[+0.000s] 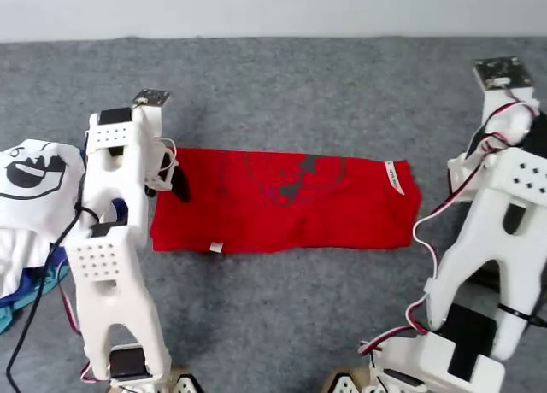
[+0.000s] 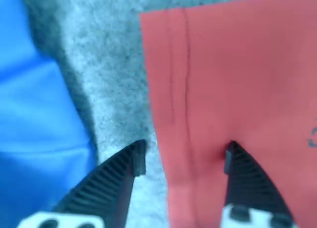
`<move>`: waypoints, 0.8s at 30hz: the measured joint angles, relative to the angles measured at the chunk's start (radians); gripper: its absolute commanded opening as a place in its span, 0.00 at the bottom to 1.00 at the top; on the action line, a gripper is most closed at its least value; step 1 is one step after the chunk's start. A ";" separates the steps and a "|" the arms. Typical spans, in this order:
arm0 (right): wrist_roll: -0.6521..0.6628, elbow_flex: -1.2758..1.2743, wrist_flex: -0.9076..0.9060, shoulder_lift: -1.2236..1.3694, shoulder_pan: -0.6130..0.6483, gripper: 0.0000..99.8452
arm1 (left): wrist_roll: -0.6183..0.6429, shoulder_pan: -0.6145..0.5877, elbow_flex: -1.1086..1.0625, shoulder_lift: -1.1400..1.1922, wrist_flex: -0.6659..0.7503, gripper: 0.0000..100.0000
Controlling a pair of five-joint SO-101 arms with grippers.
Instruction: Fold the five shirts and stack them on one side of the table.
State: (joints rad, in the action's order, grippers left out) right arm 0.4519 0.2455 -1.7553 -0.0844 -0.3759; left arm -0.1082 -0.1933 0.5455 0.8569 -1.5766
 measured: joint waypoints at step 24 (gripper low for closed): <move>0.061 0.029 0.000 0.000 -0.104 0.01 | -0.029 -0.017 0.087 -0.123 -0.152 0.01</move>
State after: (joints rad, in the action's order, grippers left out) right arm 0.5132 0.2746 -1.7553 -0.0844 -0.4803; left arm -0.1373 -0.2102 0.6329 0.7342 -1.7285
